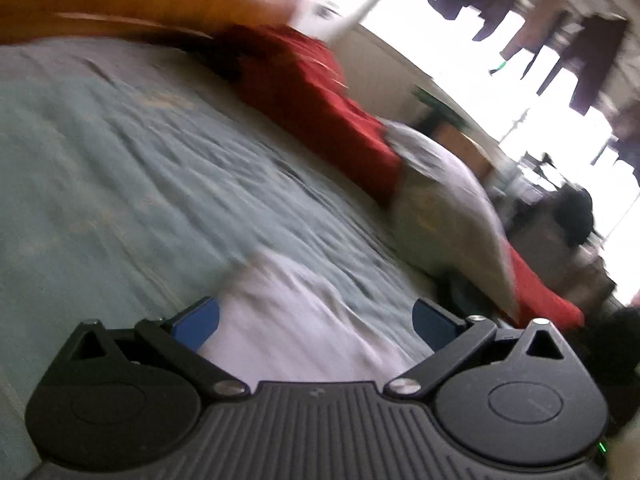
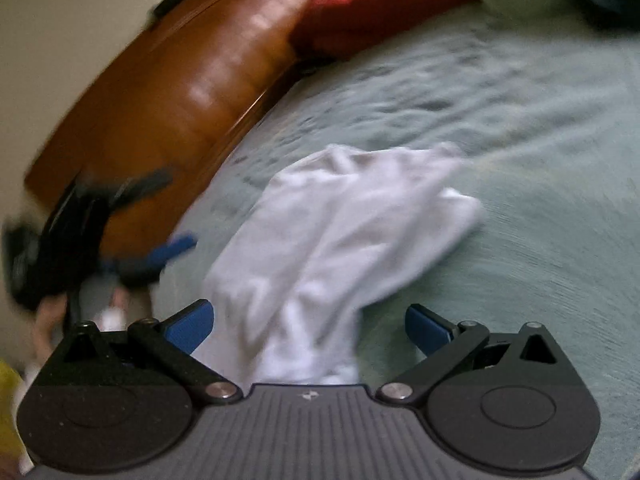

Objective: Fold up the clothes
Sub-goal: 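Carry the sweatshirt toward the headboard and lower it with both grippers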

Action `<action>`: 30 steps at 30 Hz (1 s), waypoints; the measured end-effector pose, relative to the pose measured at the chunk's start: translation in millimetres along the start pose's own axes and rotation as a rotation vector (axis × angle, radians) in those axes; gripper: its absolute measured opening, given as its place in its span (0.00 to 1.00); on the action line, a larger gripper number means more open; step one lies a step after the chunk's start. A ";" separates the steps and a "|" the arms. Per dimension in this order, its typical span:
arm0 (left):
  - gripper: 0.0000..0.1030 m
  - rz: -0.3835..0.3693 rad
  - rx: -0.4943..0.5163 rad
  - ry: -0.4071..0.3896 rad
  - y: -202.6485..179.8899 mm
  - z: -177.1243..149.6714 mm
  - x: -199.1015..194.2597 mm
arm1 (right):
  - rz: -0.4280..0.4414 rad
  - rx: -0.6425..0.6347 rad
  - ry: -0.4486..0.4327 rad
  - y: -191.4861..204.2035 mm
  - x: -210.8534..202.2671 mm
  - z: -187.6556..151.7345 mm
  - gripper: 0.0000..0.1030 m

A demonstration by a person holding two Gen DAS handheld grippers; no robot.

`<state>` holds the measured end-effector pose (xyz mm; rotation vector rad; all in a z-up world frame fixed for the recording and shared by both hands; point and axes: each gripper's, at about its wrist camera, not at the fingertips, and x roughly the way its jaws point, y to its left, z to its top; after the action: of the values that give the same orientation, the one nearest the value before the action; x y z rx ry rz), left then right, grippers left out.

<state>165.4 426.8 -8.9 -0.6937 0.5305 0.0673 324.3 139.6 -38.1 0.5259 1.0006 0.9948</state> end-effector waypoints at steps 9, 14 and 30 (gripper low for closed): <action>0.99 -0.035 0.186 0.176 -14.2 -43.0 20.2 | 0.029 0.031 -0.118 -15.6 0.6 42.5 0.77; 0.99 0.003 0.183 0.163 -10.0 -39.0 -0.8 | -0.075 -0.026 -0.133 -16.2 -11.5 59.2 0.76; 0.99 0.202 0.192 0.073 10.3 -45.9 -60.7 | -0.147 -0.756 0.117 66.2 27.8 -37.7 0.92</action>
<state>90.1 412.9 -14.9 -0.4553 0.6670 0.1786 266.9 193.3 -18.1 -0.2307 0.6782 1.1855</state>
